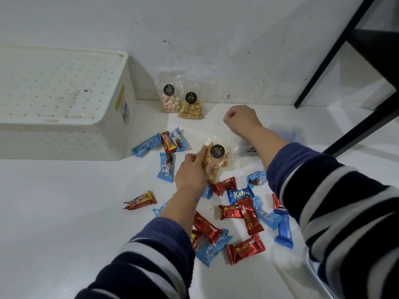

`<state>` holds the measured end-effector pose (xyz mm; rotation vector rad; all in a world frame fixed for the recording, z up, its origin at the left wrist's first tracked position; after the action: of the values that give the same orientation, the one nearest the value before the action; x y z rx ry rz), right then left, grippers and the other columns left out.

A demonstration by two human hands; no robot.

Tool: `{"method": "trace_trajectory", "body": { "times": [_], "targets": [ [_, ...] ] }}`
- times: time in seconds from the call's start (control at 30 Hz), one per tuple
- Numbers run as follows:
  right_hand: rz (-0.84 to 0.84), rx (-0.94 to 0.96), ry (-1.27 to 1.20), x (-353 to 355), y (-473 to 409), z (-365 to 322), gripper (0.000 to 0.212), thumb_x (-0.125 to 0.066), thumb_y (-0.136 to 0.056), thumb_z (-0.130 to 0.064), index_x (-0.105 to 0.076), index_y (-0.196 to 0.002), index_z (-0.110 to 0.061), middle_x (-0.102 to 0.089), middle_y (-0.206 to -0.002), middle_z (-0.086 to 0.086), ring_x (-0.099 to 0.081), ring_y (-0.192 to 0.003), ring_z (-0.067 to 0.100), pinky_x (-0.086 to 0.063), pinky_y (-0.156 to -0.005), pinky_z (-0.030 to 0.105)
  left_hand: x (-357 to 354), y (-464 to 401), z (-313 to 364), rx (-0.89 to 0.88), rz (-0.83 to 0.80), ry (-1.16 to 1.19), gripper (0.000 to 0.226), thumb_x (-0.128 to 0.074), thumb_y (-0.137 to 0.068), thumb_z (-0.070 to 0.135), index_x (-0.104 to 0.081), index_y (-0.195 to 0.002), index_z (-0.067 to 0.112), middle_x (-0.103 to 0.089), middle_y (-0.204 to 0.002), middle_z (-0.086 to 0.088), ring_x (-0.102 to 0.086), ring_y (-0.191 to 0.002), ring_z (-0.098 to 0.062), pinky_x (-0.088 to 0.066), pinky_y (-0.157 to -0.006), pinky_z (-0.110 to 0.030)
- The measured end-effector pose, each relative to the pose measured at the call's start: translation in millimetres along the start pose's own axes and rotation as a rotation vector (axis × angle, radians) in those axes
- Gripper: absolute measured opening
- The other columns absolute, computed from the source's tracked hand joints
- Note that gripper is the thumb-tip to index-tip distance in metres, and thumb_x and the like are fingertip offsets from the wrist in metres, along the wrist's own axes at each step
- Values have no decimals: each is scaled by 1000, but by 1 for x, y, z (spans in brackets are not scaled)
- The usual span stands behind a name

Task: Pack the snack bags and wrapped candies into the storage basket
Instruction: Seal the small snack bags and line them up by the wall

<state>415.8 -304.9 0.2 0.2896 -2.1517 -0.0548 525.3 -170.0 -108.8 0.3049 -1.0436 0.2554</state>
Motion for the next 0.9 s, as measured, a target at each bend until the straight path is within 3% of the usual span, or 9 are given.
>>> {"method": "trace_trajectory", "body": {
  "times": [0.13, 0.3, 0.43, 0.5, 0.57, 0.67, 0.83, 0.9],
  "targets": [
    [-37, 0, -41, -5, -1, -1, 18, -52, -87, -18, -66, -95, -10, -65, -111, 13, -59, -93, 21, -53, -91, 39, 3, 4, 2, 15, 3, -5, 60, -34, -95, 56, -11, -149, 44, -39, -143, -3, -51, -121, -24, -55, -77, -38],
    [5, 27, 8, -3, 0, -5, 18, -47, -88, -17, -62, -82, -26, -65, -104, -3, -60, -97, 22, -49, -77, 28, 4, 8, 3, 31, -6, -3, 59, -34, -96, 55, -11, -149, 43, -38, -143, -4, -52, -120, -24, -53, -78, -37],
    [-45, 20, 10, -3, 4, -4, 21, -47, -90, -19, -66, -93, -13, -67, -107, 8, -63, -103, 29, -51, -80, 33, 6, 11, 3, 53, -13, -3, 60, -35, -95, 55, -10, -149, 43, -38, -143, -3, -52, -120, -24, -53, -77, -36],
    [-111, -22, 0, -2, 6, 2, 25, -45, -92, -19, -66, -89, -4, -67, -93, 13, -66, -98, 31, -48, -66, 29, 6, 12, 2, 69, -18, 0, 60, -35, -95, 56, -10, -149, 43, -38, -144, -3, -52, -121, -24, -52, -76, -36],
    [-138, -81, -47, 7, 8, 13, 27, -41, -94, -18, -61, -81, -5, -63, -80, 11, -64, -81, 28, -40, -56, 25, 6, 13, 3, 84, -24, 6, 60, -34, -95, 56, -11, -149, 43, -38, -144, -3, -52, -121, -25, -53, -78, -38],
    [-219, -142, -91, 17, 13, 31, 23, -49, -96, -11, -65, -108, 1, -63, -93, 12, -53, -63, 20, -44, -60, 27, 6, 14, 4, 105, -29, 9, 60, -34, -95, 56, -11, -149, 42, -38, -144, -4, -53, -120, -26, -54, -81, -40],
    [-204, -158, -158, 20, 23, 46, 18, -65, -87, -9, -72, -99, 3, -64, -81, 14, -55, -64, 24, -47, -59, 30, 3, 13, 6, 130, -51, 33, 60, -36, -96, 55, -12, -149, 42, -37, -145, -5, -55, -118, -26, -55, -82, -41],
    [-183, -131, -164, 17, 23, 46, 20, -65, -84, -7, -72, -99, 5, -66, -82, 16, -56, -68, 25, -48, -64, 32, 6, 14, 8, 154, -35, 36, 59, -41, -94, 53, -20, -148, 40, -34, -147, -5, -49, -125, -28, -51, -92, -44]
  ]
}}
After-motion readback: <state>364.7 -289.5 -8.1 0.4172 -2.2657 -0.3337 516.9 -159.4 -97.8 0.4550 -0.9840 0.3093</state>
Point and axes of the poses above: each hand's wrist, its own y-axis away from the middle knuckle, its own x-axis out of the back of the hand, z = x × y, the point moved 8 cm from there along -y, towards the middle knuckle
